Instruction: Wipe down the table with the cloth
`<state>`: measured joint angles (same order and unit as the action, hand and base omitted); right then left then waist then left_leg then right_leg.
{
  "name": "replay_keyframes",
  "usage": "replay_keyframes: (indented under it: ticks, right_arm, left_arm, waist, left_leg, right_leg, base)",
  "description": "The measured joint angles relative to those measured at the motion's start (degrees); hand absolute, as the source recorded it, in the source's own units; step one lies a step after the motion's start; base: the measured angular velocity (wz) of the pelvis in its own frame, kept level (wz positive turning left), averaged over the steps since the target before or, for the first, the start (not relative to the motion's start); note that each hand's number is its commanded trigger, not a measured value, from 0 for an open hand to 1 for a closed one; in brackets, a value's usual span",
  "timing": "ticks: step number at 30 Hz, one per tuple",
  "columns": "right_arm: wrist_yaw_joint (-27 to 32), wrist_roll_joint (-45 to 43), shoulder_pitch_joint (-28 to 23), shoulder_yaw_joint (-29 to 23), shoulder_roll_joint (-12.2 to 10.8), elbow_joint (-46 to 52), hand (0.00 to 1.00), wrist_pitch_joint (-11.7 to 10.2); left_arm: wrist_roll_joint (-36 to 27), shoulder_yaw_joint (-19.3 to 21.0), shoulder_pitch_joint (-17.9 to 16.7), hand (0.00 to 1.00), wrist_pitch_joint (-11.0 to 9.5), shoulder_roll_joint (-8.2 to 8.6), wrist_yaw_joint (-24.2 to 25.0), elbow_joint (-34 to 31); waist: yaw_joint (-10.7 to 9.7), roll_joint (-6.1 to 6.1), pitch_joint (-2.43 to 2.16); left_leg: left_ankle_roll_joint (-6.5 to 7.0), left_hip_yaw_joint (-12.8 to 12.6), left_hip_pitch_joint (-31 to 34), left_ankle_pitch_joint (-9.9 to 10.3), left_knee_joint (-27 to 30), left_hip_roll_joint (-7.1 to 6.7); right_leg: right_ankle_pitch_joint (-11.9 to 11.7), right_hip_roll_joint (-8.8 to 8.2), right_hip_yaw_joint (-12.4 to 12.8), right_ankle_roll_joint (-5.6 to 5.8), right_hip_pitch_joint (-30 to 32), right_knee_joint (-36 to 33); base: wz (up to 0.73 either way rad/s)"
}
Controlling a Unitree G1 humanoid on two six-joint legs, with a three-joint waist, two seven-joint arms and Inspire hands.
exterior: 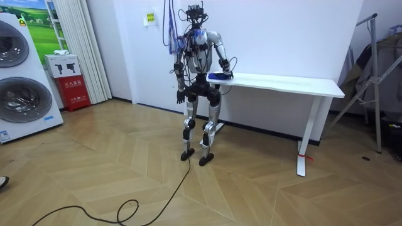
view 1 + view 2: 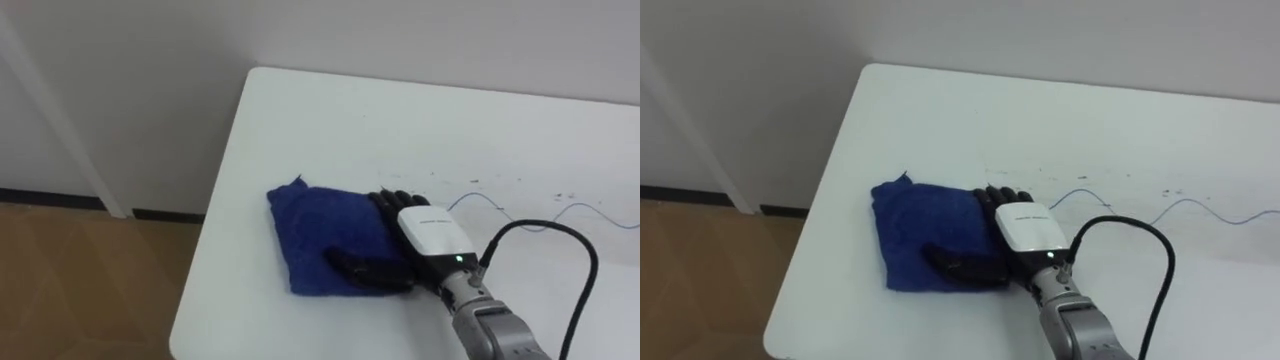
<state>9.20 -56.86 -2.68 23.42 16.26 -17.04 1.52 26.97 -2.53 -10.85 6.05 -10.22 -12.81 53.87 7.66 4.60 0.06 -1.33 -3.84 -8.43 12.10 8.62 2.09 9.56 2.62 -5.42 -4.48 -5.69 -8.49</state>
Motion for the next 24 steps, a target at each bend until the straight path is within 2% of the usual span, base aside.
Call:
replay_keyframes:
  ticks: [9,10,11,12,16,24]
  right_arm:
    - [2.0,-2.3,-1.5,-2.7,-0.2,-2.5,0.0,-1.6]
    - [2.7,-2.3,-1.7,-2.7,-0.2,-2.6,0.02,-1.7]
    - [2.9,-2.3,-1.8,-2.7,-0.2,-2.7,0.55,-1.7]
    - [3.2,-2.3,-1.9,-2.7,-0.2,-2.7,1.0,-1.9]
    - [4.8,-2.6,-2.0,-2.7,-0.2,-2.6,1.0,-2.1]
    - [9.6,-2.5,-1.0,-3.6,-0.3,-2.0,1.0,-2.0]
  left_arm:
    - [0.1,1.0,-1.4,0.0,0.0,0.01,0.1,0.1]
    - [0.0,1.2,-1.5,0.0,0.1,0.01,0.1,0.2]
    - [0.0,1.2,-1.5,0.0,0.1,0.01,0.1,0.2]
    - [0.0,1.2,-1.5,0.0,0.1,0.02,0.1,0.3]
    - [0.0,1.1,-1.3,0.0,0.1,0.04,0.1,1.0]
    - [0.1,1.1,-1.1,0.0,0.4,0.03,1.1,0.0]
  waist:
    - [0.0,0.55,0.12]
    - [0.0,0.54,0.13]
    - [0.0,0.53,0.13]
    - [-0.1,0.46,0.15]
    - [0.0,0.1,0.2]
    - [0.0,-0.35,-0.07]
  left_leg:
    - [0.25,0.9,-0.3,0.0,0.2,-0.71]
    - [0.26,0.9,-0.3,0.0,0.2,-0.73]
    - [0.26,0.9,-0.3,0.0,0.2,-0.73]
    - [0.26,0.9,-0.3,0.0,0.2,-0.74]
    - [0.27,1.0,-0.3,0.0,0.1,-0.73]
    - [0.27,0.9,-0.7,0.0,0.1,-0.78]
  right_leg:
    - [0.2,-0.8,-1.4,0.58,-1.3,0.6]
    - [0.2,-0.8,-1.4,0.62,-1.3,0.6]
    - [0.2,-0.82,-1.5,0.62,-1.3,0.6]
    - [0.2,-0.84,-1.6,0.63,-1.4,0.6]
    - [0.2,-0.82,-1.5,0.62,-1.3,0.7]
    - [0.2,-0.84,-1.5,0.64,-1.8,0.8]
  base:
    - [0.1]
    - [0.04]
    - [0.0]
    - [0.0]
    - [0.0]
    - [0.01]
